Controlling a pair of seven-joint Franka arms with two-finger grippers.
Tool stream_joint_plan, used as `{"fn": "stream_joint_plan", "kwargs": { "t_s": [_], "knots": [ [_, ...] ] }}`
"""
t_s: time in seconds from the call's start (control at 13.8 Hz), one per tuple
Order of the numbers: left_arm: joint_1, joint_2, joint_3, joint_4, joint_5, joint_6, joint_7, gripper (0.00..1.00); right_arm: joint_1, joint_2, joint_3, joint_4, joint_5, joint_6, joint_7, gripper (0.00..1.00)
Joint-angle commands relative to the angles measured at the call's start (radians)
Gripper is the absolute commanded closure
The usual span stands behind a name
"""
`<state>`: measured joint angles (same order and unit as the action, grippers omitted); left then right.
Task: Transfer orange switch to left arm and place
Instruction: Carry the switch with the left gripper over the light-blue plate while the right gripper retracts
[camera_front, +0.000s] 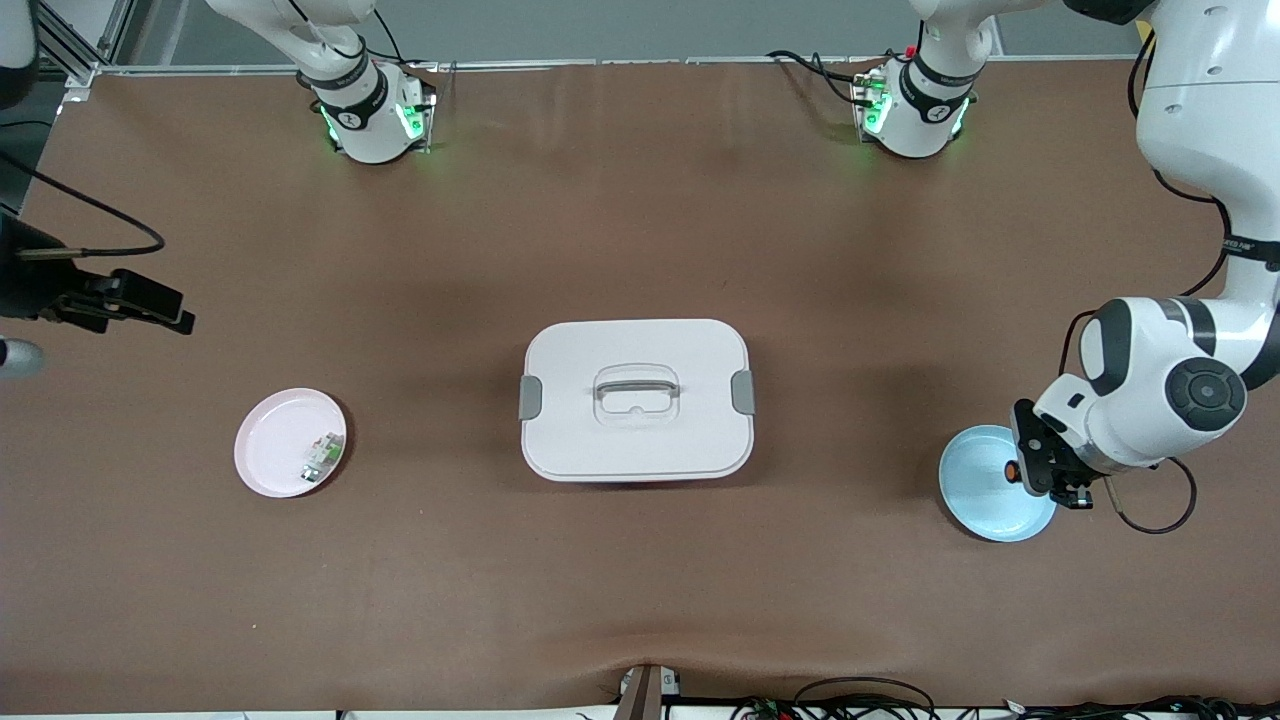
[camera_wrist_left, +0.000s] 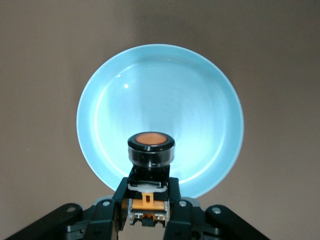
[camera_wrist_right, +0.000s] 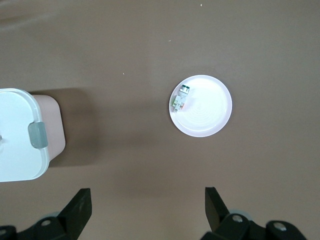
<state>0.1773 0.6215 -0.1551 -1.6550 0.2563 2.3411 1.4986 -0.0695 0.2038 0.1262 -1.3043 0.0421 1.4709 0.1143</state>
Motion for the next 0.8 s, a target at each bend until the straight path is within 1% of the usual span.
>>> {"fn": "stream_joint_plan", "kwargs": {
  "t_s": [0.0,0.36,0.72],
  "knots": [
    [0.002,0.043,-0.004,0.020,0.020,0.061,0.046,1.00,-0.021,-0.133,0.013,-0.173,0.010,0.052,0.018,0.00],
    [0.001,0.070,-0.004,0.014,0.026,0.096,0.058,1.00,-0.027,-0.162,0.004,-0.167,0.010,0.031,0.045,0.00],
    [0.002,0.090,-0.003,0.011,0.029,0.128,0.094,1.00,-0.038,-0.162,0.004,-0.171,0.010,0.020,0.059,0.00]
  ]
}}
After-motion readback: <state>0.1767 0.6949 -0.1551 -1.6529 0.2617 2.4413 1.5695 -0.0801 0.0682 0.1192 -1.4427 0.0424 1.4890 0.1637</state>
